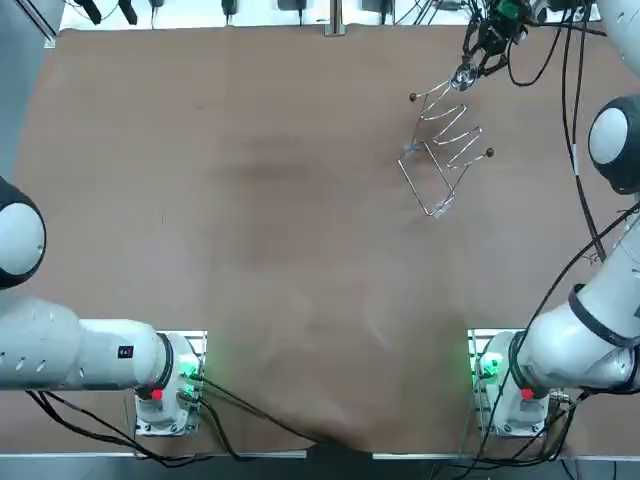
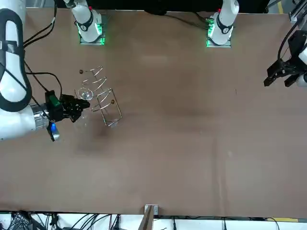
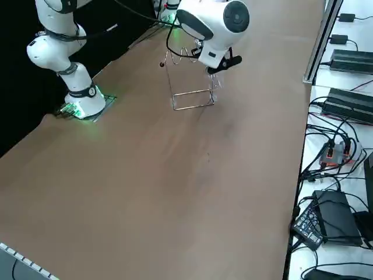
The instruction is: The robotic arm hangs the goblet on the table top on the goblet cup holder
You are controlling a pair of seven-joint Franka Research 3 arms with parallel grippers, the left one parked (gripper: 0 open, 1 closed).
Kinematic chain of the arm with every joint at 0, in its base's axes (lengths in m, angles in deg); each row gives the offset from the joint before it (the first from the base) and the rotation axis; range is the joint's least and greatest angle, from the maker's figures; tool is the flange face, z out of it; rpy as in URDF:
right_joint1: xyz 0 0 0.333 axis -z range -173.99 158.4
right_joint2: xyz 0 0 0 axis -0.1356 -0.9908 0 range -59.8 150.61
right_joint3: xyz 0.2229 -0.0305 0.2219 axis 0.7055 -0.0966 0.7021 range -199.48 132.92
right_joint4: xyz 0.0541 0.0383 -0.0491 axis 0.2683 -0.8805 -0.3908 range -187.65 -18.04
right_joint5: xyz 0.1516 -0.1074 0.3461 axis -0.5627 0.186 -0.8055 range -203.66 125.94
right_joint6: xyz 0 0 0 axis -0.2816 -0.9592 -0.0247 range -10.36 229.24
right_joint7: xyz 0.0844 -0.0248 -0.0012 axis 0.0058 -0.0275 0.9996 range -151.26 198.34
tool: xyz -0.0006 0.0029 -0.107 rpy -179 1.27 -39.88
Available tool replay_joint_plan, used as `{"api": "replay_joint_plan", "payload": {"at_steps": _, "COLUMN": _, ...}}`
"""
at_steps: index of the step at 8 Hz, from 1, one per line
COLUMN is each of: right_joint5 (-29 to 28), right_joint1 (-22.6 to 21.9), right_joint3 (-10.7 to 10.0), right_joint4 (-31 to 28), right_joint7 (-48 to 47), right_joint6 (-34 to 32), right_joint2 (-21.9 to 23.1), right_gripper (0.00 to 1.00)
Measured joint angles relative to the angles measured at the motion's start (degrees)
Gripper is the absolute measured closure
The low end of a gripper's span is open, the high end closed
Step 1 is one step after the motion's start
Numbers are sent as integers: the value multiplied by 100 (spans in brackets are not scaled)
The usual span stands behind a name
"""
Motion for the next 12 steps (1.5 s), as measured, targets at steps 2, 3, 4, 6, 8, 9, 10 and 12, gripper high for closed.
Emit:
{"api": "replay_joint_plan", "payload": {"at_steps": 2, "right_joint5": -3, "right_joint1": -34, "right_joint3": 0, "right_joint4": -2, "right_joint7": 0, "right_joint6": -17, "right_joint2": -84, "right_gripper": 90}}
{"api": "replay_joint_plan", "payload": {"at_steps": 3, "right_joint5": -4, "right_joint1": -65, "right_joint3": 0, "right_joint4": -2, "right_joint7": 0, "right_joint6": -20, "right_joint2": -105, "right_gripper": 90}}
{"api": "replay_joint_plan", "payload": {"at_steps": 4, "right_joint5": -22, "right_joint1": -100, "right_joint3": 1, "right_joint4": -2, "right_joint7": 0, "right_joint6": -22, "right_joint2": -121, "right_gripper": 90}}
{"api": "replay_joint_plan", "payload": {"at_steps": 6, "right_joint5": -135, "right_joint1": -166, "right_joint3": 2, "right_joint4": -2, "right_joint7": 0, "right_joint6": -29, "right_joint2": -138, "right_gripper": 90}}
{"api": "replay_joint_plan", "payload": {"at_steps": 8, "right_joint5": -208, "right_joint1": -242, "right_joint3": 3, "right_joint4": -8, "right_joint7": 0, "right_joint6": -38, "right_joint2": -170, "right_gripper": 90}}
{"api": "replay_joint_plan", "payload": {"at_steps": 9, "right_joint5": -220, "right_joint1": -284, "right_joint3": 3, "right_joint4": -13, "right_joint7": 0, "right_joint6": -40, "right_joint2": -197, "right_gripper": 90}}
{"api": "replay_joint_plan", "payload": {"at_steps": 10, "right_joint5": -221, "right_joint1": -325, "right_joint3": 3, "right_joint4": -13, "right_joint7": 0, "right_joint6": -42, "right_joint2": -225, "right_gripper": 90}}
{"api": "replay_joint_plan", "payload": {"at_steps": 12, "right_joint5": -221, "right_joint1": -383, "right_joint3": 3, "right_joint4": -21, "right_joint7": 0, "right_joint6": -47, "right_joint2": -245, "right_gripper": 90}}
